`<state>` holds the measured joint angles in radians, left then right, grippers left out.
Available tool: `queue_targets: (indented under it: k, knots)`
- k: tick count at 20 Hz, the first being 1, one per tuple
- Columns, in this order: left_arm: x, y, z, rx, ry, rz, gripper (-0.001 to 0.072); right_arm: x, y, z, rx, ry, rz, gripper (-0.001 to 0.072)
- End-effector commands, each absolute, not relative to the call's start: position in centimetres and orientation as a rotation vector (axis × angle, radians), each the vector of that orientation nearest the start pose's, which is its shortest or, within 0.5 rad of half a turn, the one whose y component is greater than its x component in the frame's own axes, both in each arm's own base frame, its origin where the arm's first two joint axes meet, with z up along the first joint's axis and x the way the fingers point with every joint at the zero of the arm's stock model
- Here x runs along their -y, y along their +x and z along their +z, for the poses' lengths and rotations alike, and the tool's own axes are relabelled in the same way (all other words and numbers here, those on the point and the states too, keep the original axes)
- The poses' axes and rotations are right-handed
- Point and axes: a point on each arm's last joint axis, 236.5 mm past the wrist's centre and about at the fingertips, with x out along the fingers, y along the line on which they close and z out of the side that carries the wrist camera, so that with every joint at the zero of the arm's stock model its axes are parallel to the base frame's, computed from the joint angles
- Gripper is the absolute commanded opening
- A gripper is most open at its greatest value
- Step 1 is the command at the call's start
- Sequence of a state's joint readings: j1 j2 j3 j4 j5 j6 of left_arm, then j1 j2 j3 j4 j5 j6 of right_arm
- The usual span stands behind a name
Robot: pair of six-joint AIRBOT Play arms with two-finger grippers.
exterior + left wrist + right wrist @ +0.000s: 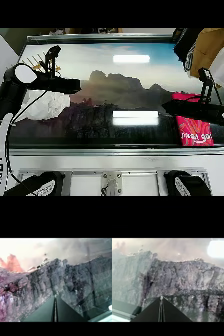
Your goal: Fold the clothes and pants, and hang the long-sleeved shirts on hangers.
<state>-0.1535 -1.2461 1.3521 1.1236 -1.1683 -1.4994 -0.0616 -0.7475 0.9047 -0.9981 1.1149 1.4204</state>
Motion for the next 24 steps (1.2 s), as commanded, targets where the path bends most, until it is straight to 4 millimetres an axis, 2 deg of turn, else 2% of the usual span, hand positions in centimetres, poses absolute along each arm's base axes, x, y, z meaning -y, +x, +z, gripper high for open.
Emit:
queue_targets:
  k: [1,7,11,12,13,15,16,18,20,22,24]
  knots:
    - [15.7,39.9,11.5,-1.057,-0.233,-0.454,0.0012,-9.7,31.0,13.0,-0.885,0.367,0.364,0.0016]
    - [15.7,39.9,11.5,-1.057,-0.233,-0.454,0.0012,-9.7,31.0,13.0,-0.885,0.367,0.364,0.0015]
    - [15.3,40.6,11.7,-1.026,-0.211,-0.441,0.0014,-9.7,31.0,13.0,-0.885,0.367,0.364,0.0016]
    - [14.2,41.1,11.7,-1.005,-0.144,-0.426,0.0226,-9.6,31.0,13.0,-0.885,0.367,0.364,0.0016]
    - [11.9,41.7,11.7,-0.996,-0.061,-0.367,0.0713,-9.7,31.0,13.0,-0.885,0.367,0.364,0.0015]
    - [4.9,42.5,11.4,-1.014,0.065,-0.132,0.0695,-9.6,31.0,13.0,-0.886,0.368,0.364,0.0016]
    - [1.0,42.3,10.8,-1.039,0.086,0.018,0.0695,-9.7,31.0,13.0,-0.885,0.367,0.364,0.0015]
    - [-4.9,40.9,8.3,-1.103,0.114,0.213,0.0695,-9.7,31.0,13.0,-0.885,0.367,0.364,0.0016]
    - [-8.4,40.2,5.2,-1.131,0.112,0.283,0.0695,-9.7,31.0,13.0,-0.886,0.367,0.364,0.0016]
    - [-10.7,40.2,2.1,-1.149,0.065,0.331,0.0695,-9.6,31.0,13.0,-0.885,0.367,0.364,0.0016]
    - [-12.1,40.0,-1.0,-1.207,0.019,0.371,0.0696,-9.7,31.0,13.0,-0.886,0.367,0.364,0.0016]
